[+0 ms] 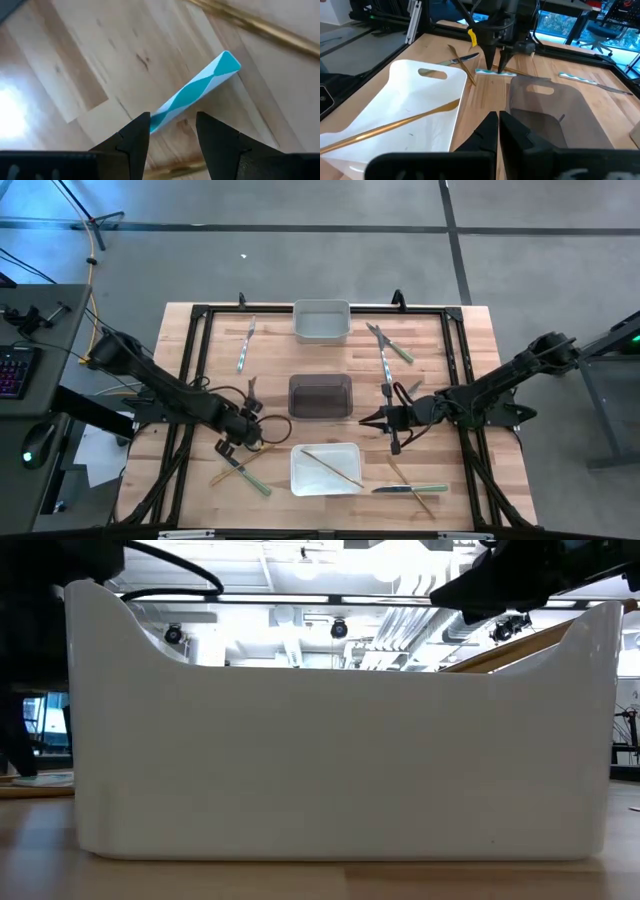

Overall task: Sort silverware by color (type)
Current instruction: Put the blue patterned table knife into the black bin

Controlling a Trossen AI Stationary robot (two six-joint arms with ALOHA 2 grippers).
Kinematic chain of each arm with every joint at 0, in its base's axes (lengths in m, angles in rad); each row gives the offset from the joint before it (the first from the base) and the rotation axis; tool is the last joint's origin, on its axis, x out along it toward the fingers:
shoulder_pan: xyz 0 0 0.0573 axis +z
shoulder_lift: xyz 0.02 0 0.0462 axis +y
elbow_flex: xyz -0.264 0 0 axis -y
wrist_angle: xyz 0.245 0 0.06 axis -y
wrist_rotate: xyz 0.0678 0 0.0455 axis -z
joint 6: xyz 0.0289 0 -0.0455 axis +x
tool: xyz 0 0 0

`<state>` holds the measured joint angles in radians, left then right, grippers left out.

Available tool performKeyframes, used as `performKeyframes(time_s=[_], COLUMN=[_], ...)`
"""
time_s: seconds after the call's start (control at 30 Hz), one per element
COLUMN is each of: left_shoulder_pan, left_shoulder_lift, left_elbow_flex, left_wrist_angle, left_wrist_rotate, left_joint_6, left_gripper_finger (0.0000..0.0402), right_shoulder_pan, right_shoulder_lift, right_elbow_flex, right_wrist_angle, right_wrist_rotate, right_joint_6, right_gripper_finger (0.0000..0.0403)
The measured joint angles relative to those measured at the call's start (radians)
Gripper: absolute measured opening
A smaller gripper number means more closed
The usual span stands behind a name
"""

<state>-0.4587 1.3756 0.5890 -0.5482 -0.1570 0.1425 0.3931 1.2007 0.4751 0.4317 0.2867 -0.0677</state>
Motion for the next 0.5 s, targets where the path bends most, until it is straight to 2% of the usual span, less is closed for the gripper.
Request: performKeyframes(time_s=[0.23, 0.5], left_shoulder_pan=[0.004, 0.043], left_shoulder_lift=[0.046, 0.052], left_elbow_flex=[0.012, 0.018], left_wrist_angle=[0.055, 0.079], left_wrist_rotate=[-0.018, 0.008], left_joint_6=[0.071, 0.061], left_gripper_finger=[0.0154, 0.0151], right_shoulder_pan=[0.0, 0.0], right_shoulder_lift=[0.0, 0.0], right_elbow_flex=[0.0, 0.0], right_wrist_angle=[0.013, 0.015], right_wrist_rotate=[0.0, 0.0], right_joint_6=[0.0, 0.0], right_gripper_finger=[0.0, 0.0])
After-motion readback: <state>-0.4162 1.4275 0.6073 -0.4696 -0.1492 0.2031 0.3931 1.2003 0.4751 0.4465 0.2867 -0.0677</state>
